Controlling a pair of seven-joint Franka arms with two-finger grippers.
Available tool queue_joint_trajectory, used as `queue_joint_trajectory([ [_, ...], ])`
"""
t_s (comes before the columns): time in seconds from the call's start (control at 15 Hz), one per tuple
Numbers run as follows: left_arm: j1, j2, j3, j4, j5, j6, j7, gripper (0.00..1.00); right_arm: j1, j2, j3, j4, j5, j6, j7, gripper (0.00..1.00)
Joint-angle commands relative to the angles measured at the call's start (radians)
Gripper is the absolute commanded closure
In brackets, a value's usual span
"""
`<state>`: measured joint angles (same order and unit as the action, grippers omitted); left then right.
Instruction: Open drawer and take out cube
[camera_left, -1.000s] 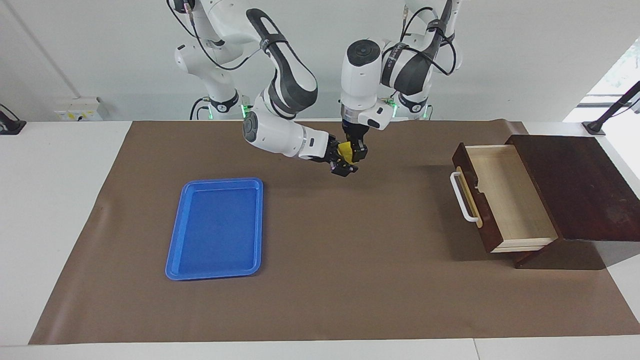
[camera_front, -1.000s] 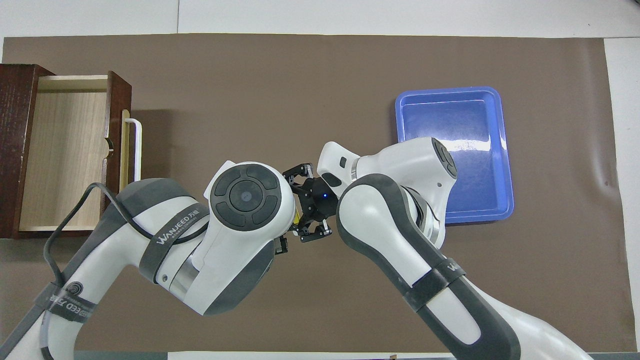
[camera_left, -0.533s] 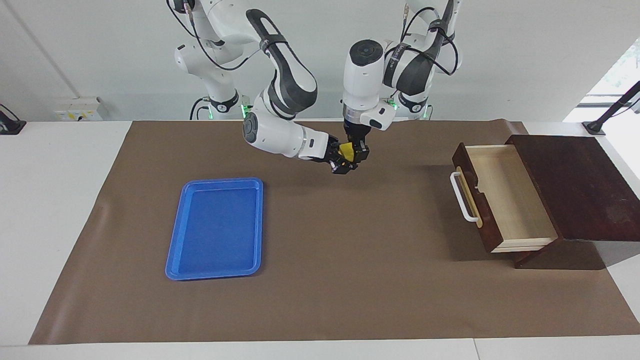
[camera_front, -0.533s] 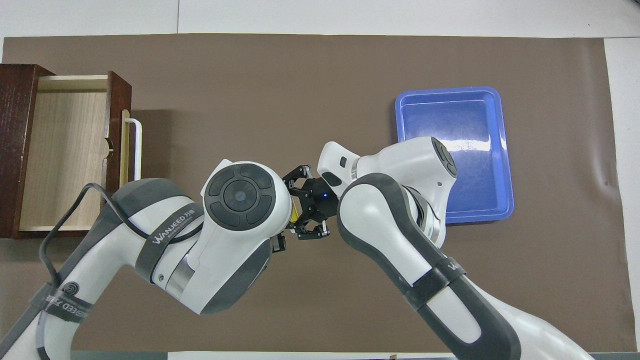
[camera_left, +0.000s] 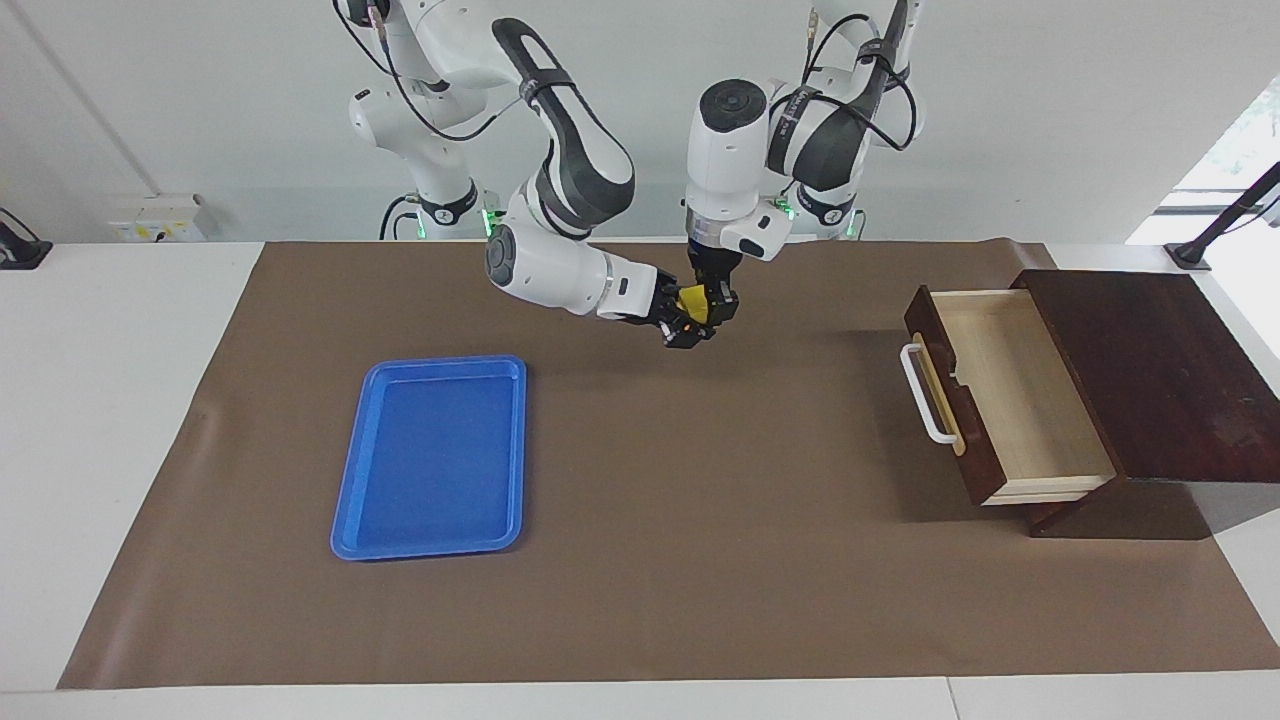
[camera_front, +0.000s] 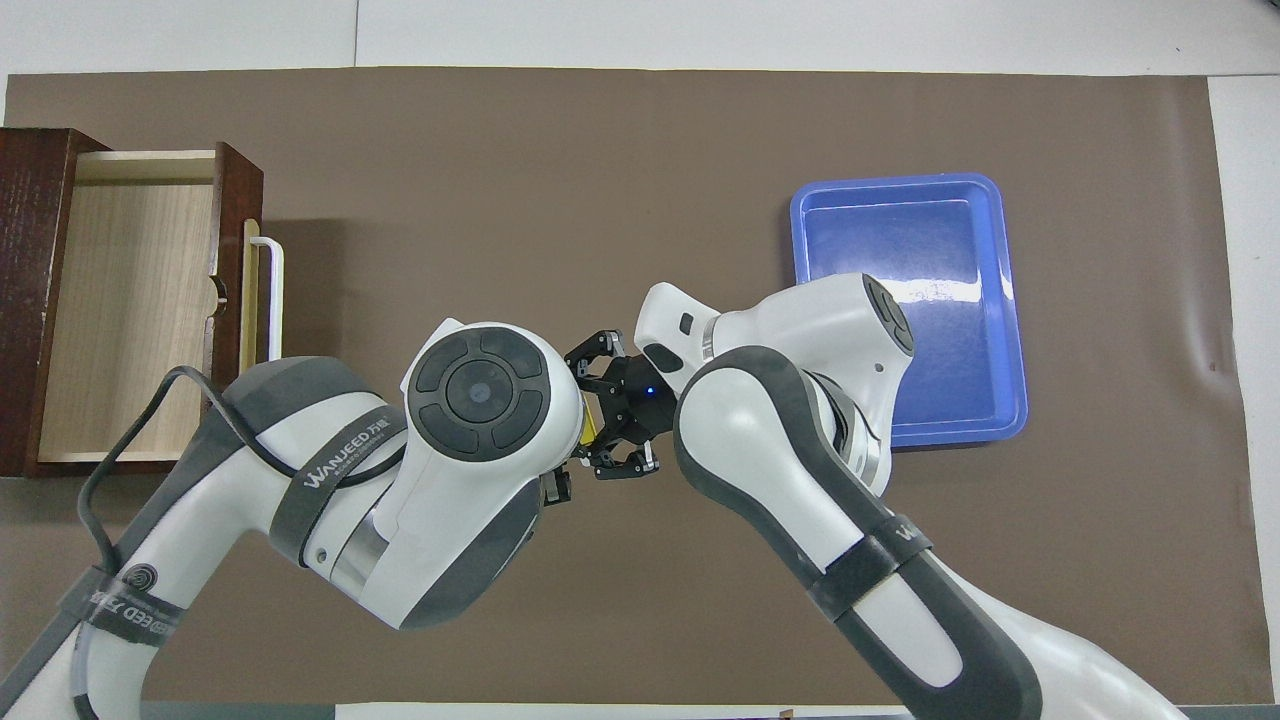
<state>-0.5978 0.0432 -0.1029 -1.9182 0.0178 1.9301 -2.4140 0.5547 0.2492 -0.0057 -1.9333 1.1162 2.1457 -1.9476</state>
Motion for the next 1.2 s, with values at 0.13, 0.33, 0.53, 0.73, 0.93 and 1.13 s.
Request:
queue_joint_trajectory([
  [0.13, -0.011, -0.039, 0.008, -0.041, -0.018, -0.005, 0.015, 1.0, -0.016, 0.015, 0.006, 0.03, -0.012, -0.006, 0.024, 1.0],
  [0.33, -0.01, -0.039, 0.008, -0.041, -0.018, -0.005, 0.015, 1.0, -0.018, 0.015, 0.006, 0.03, -0.012, -0.007, 0.024, 1.0],
  [0.53, -0.008, -0.039, 0.008, -0.041, -0.018, -0.011, 0.015, 1.0, -0.019, 0.015, 0.004, 0.03, -0.013, -0.007, 0.025, 1.0],
  [0.73, -0.008, -0.039, 0.008, -0.041, -0.018, -0.011, 0.015, 1.0, -0.029, 0.013, 0.006, 0.03, -0.015, -0.01, 0.025, 1.0],
  [0.93, -0.007, -0.039, 0.009, -0.041, -0.019, -0.011, 0.015, 1.0, -0.029, 0.013, 0.006, 0.03, -0.015, -0.012, 0.025, 1.0],
  [1.13, -0.005, -0.039, 0.009, -0.045, -0.018, -0.01, 0.015, 1.0, -0.03, 0.013, 0.006, 0.03, -0.015, -0.021, 0.025, 1.0],
])
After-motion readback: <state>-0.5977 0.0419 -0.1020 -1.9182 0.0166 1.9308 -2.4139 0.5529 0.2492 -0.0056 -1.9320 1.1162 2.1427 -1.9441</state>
